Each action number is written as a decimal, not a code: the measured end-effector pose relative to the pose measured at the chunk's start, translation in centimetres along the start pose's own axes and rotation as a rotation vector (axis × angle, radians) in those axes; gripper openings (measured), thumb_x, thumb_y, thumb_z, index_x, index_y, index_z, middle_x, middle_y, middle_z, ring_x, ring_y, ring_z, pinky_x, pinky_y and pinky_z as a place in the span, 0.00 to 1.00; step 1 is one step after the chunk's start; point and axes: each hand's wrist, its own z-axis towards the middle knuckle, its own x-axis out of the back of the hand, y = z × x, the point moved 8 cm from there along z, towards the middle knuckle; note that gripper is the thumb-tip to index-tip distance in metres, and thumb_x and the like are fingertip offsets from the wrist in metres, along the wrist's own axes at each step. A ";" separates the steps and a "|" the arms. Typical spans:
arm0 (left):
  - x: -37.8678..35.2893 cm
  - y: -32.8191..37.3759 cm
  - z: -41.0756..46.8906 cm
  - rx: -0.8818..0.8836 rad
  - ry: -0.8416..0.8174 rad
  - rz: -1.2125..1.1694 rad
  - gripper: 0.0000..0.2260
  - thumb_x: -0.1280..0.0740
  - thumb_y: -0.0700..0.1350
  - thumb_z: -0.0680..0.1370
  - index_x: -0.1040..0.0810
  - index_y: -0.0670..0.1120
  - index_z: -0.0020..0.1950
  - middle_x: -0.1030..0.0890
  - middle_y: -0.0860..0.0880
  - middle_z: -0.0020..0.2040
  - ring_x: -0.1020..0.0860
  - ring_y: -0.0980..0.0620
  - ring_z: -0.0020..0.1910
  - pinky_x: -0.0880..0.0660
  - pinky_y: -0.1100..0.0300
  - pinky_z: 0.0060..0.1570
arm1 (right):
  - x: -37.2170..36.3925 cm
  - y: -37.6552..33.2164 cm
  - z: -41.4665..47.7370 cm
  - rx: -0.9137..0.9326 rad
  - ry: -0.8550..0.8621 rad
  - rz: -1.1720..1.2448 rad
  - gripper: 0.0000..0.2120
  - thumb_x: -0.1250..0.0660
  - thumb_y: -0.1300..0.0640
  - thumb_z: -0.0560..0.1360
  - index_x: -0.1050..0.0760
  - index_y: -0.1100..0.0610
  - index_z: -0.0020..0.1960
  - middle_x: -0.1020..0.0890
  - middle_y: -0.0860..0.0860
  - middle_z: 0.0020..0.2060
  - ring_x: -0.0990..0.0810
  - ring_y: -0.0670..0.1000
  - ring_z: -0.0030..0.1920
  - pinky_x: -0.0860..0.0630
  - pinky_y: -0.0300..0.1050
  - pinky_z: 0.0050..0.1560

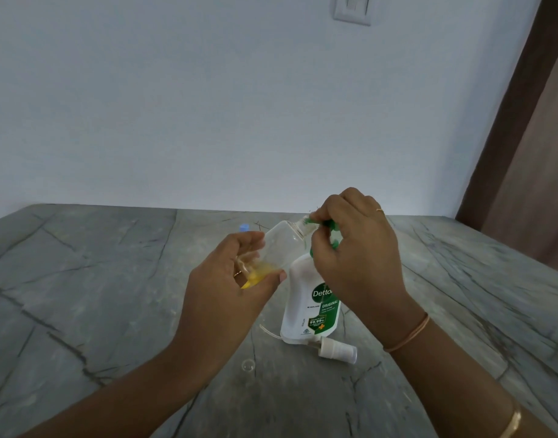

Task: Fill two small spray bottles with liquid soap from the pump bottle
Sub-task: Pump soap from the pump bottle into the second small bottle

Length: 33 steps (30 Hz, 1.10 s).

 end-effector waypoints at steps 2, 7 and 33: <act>0.1 0.0 0.0 0.000 0.010 -0.009 0.20 0.25 0.48 0.65 0.27 0.56 0.54 0.22 0.62 0.51 0.21 0.59 0.50 0.25 0.70 0.48 | 0.3 0.0 0.4 0.001 -0.014 0.020 0.05 0.38 0.64 0.65 0.24 0.60 0.38 0.24 0.52 0.35 0.26 0.53 0.37 0.31 0.42 0.32; 0.1 0.0 -0.1 0.010 0.011 -0.025 0.20 0.25 0.48 0.65 0.27 0.58 0.53 0.23 0.65 0.50 0.22 0.62 0.49 0.27 0.77 0.46 | 0.1 0.4 0.1 -0.016 0.030 0.049 0.05 0.39 0.63 0.66 0.25 0.60 0.36 0.25 0.53 0.34 0.28 0.54 0.36 0.34 0.41 0.32; -0.1 -0.4 -0.2 0.034 -0.002 0.034 0.22 0.26 0.48 0.66 0.26 0.51 0.58 0.21 0.55 0.56 0.20 0.53 0.52 0.23 0.65 0.49 | -0.6 0.3 -0.6 -0.021 0.068 0.021 0.05 0.42 0.62 0.66 0.27 0.60 0.36 0.26 0.53 0.34 0.31 0.52 0.37 0.38 0.40 0.35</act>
